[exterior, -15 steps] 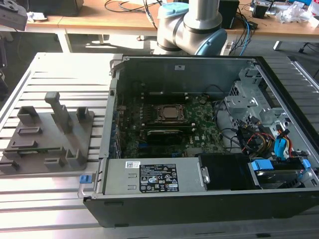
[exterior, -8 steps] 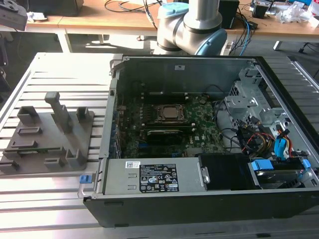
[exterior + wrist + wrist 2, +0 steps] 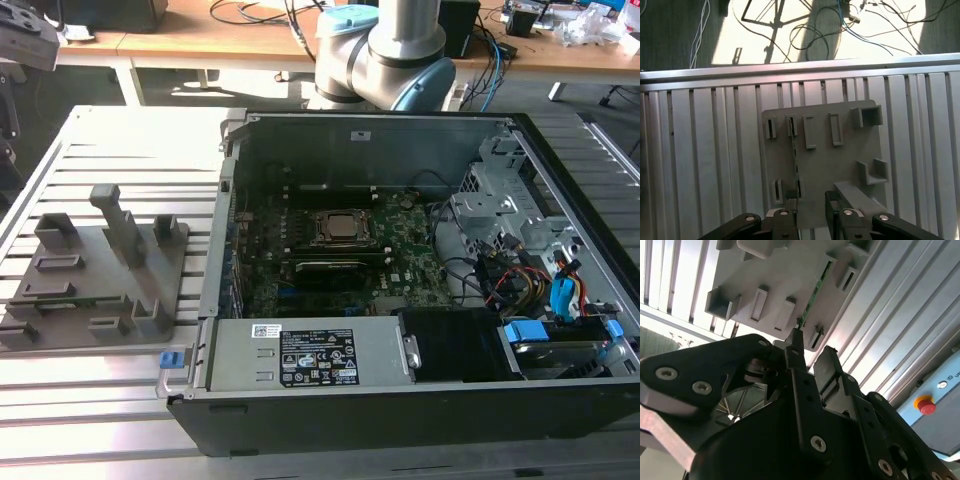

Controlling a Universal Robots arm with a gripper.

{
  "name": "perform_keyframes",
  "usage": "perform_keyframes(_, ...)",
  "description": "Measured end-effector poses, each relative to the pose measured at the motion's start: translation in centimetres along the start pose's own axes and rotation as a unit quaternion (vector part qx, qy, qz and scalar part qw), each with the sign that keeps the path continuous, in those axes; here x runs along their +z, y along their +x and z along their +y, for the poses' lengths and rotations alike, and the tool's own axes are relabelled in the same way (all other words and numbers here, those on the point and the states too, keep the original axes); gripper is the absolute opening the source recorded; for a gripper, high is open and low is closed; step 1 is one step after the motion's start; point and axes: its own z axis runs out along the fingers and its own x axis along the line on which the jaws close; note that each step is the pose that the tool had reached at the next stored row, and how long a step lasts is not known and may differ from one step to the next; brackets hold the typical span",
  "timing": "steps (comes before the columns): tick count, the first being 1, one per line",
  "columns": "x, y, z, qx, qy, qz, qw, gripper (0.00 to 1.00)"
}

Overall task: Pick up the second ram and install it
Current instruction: 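Pick up the second ram and move it above second insertion slot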

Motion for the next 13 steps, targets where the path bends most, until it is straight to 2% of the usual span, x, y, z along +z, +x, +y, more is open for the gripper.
perform_keyframes(5, 0.83, 0.02, -0.04, 0.000, 0.0000, 0.0000, 1.0000, 0.36)
perform_keyframes(13, 1.72, 0.04, -0.07, 0.000, 0.0000, 0.0000, 1.0000, 0.36)
